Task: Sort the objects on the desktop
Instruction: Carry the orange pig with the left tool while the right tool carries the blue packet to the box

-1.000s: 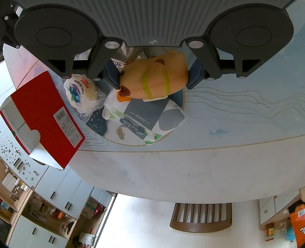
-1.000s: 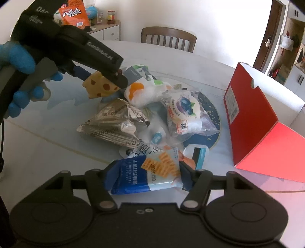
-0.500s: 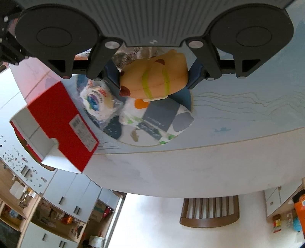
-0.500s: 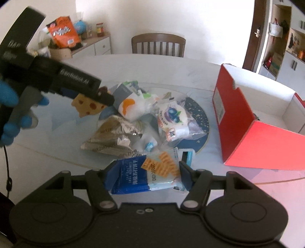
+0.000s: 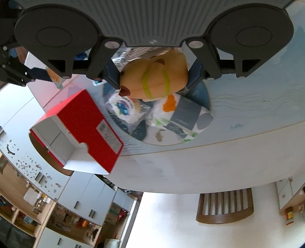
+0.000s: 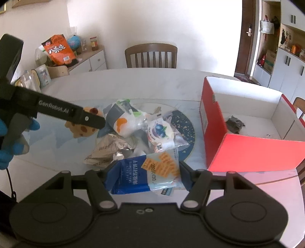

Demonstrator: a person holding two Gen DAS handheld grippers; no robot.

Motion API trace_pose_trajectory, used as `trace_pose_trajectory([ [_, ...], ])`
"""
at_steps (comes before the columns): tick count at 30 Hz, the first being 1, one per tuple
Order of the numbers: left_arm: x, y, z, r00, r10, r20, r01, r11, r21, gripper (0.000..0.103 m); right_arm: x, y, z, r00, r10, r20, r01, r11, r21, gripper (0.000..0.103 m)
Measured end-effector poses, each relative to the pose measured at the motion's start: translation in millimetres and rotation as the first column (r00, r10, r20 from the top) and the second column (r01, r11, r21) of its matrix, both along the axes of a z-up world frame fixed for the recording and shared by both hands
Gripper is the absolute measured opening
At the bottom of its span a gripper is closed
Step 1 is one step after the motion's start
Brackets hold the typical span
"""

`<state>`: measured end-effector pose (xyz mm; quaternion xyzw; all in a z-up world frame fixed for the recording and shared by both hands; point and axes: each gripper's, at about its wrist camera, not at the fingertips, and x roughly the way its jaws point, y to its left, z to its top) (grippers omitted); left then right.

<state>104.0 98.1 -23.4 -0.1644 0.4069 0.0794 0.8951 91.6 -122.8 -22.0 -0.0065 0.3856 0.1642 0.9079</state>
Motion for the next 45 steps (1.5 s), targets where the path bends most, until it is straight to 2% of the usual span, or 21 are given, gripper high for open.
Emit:
trace_pose_trajectory([
  [19, 33, -43, 36, 0.997, -0.068, 0.036, 0.067, 0.997, 0.024, 0.073, 23, -71, 35, 0.999, -0.047, 0.024, 0.046, 0.998, 0.048, 0.066],
  [45, 132, -119, 55, 0.991, -0.122, 0.063, 0.117, 0.99, 0.078, 0.073, 72, -179, 38, 0.998, -0.043, 0.036, 0.042, 0.998, 0.037, 0.066],
])
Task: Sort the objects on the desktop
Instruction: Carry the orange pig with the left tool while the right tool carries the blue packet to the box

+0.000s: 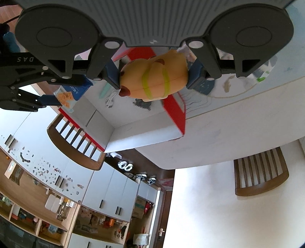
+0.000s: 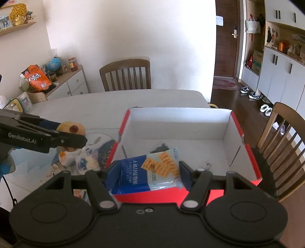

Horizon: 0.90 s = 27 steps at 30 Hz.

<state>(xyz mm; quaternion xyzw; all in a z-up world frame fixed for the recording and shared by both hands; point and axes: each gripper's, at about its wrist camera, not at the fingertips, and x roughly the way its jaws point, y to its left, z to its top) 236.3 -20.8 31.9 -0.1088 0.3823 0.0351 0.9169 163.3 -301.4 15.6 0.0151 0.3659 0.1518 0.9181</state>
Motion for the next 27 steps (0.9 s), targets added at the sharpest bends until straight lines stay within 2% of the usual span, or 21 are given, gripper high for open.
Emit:
trace_pose_trajectory([
  [13, 55, -38, -6, 0.999, -0.051, -0.018, 0.052, 0.998, 0.045, 0.073, 35, -47, -13, 0.999, -0.028, -0.021, 0.028, 0.999, -0.02, 0.066],
  [19, 85, -51, -15, 0.995, -0.097, -0.034, 0.099, 0.992, 0.082, 0.073, 49, -59, -27, 0.998, -0.034, -0.043, 0.033, 0.999, -0.024, 0.066],
  [27, 127, -59, -34, 0.981, -0.176, -0.082, 0.184, 0.979, 0.091, 0.073, 68, -71, -43, 0.994, -0.024, -0.102, 0.02, 0.999, -0.033, 0.066],
])
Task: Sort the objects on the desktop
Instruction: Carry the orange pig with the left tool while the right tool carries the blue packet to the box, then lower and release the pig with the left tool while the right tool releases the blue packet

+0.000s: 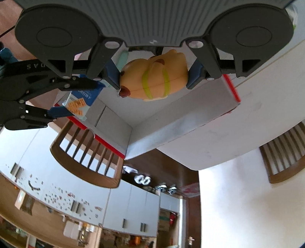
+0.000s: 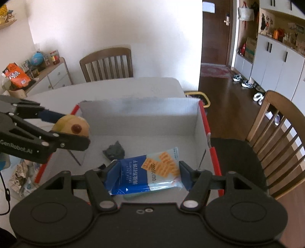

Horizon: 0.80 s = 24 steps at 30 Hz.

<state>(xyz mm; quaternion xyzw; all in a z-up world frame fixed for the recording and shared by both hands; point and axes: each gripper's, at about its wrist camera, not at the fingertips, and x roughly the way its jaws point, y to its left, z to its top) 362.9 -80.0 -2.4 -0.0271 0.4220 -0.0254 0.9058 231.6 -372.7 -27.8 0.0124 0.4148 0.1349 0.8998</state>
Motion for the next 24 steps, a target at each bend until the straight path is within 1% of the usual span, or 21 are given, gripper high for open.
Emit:
trace_pose_trajectory([
  [2, 11, -2, -5, 1.0, -0.013, -0.01, 0.013, 1.0, 0.02, 0.073, 2, 1, -5, 1.0, 0.003, -0.015, -0.003, 1.0, -0.015, 0.066],
  [4, 18, -3, -11, 1.0, -0.024, -0.02, 0.024, 0.999, 0.025, 0.073, 6, 0, -10, 0.999, -0.003, -0.038, 0.003, 1.0, -0.003, 0.066],
  [8, 36, -7, -24, 0.998, -0.034, -0.052, 0.035, 0.999, 0.036, 0.073, 14, 5, -16, 0.998, 0.008, -0.055, -0.009, 1.0, -0.022, 0.066],
  [12, 54, -11, -33, 0.996, -0.049, -0.077, 0.053, 0.998, 0.043, 0.073, 25, 3, -23, 0.995, 0.019, -0.097, -0.023, 0.999, -0.032, 0.066],
  [14, 63, -14, -36, 0.995, -0.059, -0.085, 0.064, 0.997, 0.052, 0.073, 31, 2, -28, 0.991, 0.031, -0.133, -0.033, 0.999, -0.016, 0.066],
  [19, 84, -19, -48, 0.99, -0.069, -0.121, 0.075, 0.996, 0.05, 0.073, 40, 4, -38, 0.985, 0.035, -0.169, -0.04, 0.999, -0.024, 0.066],
  [24, 97, -26, -64, 0.983, -0.084, -0.163, 0.093, 0.994, 0.053, 0.073, 43, 9, -46, 0.976, 0.063, -0.208, -0.069, 0.997, -0.021, 0.065],
])
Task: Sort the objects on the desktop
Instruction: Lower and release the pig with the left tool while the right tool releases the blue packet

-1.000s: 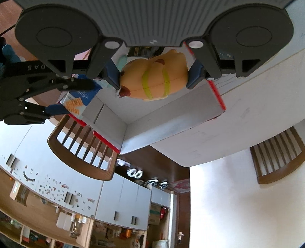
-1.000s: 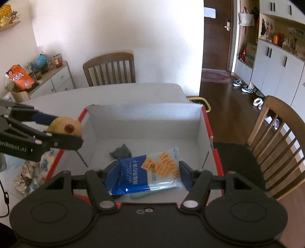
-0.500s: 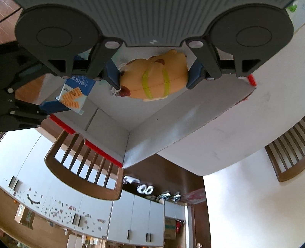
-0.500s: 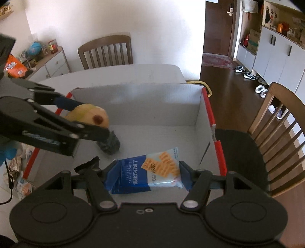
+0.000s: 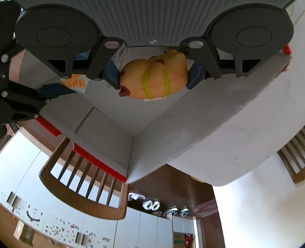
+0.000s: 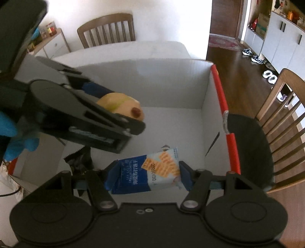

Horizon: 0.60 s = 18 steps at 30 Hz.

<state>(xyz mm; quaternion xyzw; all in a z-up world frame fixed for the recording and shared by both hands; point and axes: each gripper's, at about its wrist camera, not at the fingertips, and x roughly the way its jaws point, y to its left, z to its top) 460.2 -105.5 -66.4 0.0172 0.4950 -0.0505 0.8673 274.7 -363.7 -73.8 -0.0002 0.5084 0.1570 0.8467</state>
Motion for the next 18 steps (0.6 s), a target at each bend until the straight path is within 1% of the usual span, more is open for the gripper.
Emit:
trace_pose_trajectory([
  [4, 9, -4, -13, 0.999, -0.001, -0.033, 0.001, 1.0, 0.007, 0.073, 2, 5, -5, 1.0, 0.025, -0.019, -0.024, 1.0, 0.003, 0.065],
  [9, 16, -4, -21, 0.998, 0.0, -0.057, 0.0, 1.0, -0.007, 0.073, 4, 5, -14, 0.998, 0.022, -0.052, -0.022, 1.0, 0.007, 0.065],
  [12, 18, -3, -25, 0.998, 0.004, -0.069, -0.005, 1.0, -0.007, 0.073, 6, 7, -20, 0.998, 0.02, -0.066, -0.021, 1.0, -0.013, 0.065],
  [18, 22, -3, -35, 0.995, 0.007, -0.101, -0.009, 1.0, -0.015, 0.074, 8, 5, -29, 0.996, 0.008, -0.092, -0.009, 1.0, -0.007, 0.066],
])
